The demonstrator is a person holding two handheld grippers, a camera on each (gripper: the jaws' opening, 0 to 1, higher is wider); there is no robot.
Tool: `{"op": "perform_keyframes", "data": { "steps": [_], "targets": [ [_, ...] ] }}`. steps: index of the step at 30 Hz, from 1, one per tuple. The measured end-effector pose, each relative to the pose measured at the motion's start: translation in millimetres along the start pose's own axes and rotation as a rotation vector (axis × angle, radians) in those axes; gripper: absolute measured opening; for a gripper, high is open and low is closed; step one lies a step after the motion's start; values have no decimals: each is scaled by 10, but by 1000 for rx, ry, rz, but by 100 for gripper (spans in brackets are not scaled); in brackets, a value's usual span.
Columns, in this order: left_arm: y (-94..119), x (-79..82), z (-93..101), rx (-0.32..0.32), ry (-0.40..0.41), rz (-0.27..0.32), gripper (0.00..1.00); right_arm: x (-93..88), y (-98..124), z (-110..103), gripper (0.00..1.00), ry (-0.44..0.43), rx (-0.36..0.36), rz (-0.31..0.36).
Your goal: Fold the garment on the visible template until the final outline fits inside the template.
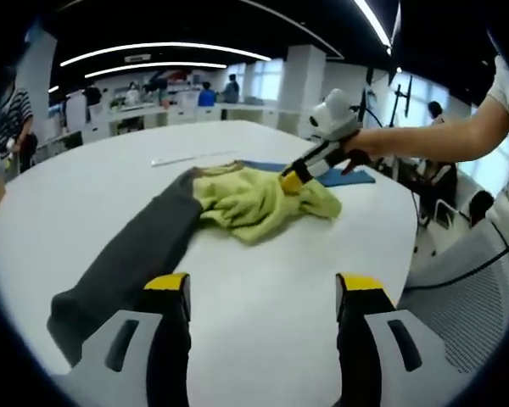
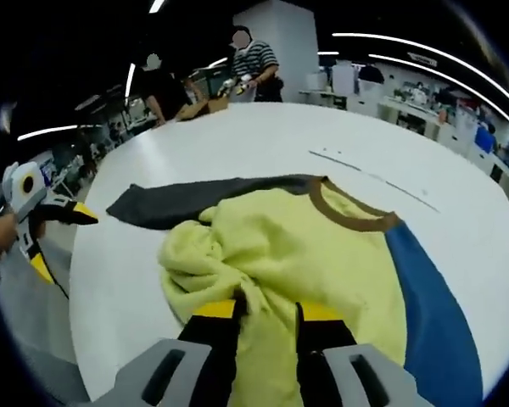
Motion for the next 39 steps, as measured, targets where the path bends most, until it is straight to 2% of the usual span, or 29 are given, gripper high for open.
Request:
{"op": "perform_keyframes", "data": {
  "steps": [9, 17, 23, 30, 39],
  "targets": [
    [-91, 47, -1, 21, -7, -6, 63, -148, 342, -147, 52, -26, 12, 36],
    [-250, 84, -39, 48, 12, 3, 57, -286, 556, -255, 58, -1, 11, 47],
    [-370, 102, -40, 53, 5, -9, 50, -450, 624, -316, 55, 7, 9, 35],
    [-525, 105, -30, 43, 2, -33, 44, -611, 600, -397, 43, 37, 4, 9],
    [-726, 115, -18, 59, 7, -34, 34, -630, 509, -464, 34, 48, -8, 25]
  ]
}}
Point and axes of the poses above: the point that each gripper's makers call its tool centre point, and the gripper's own axes: y roughly backward along the fingers, z roughly to its right, x roughly out of its top, the point moved 10 cm from there along y, roughly backward along the fingers, and after that the axes turned 2 degrees about -x, right-handed, at the moved point
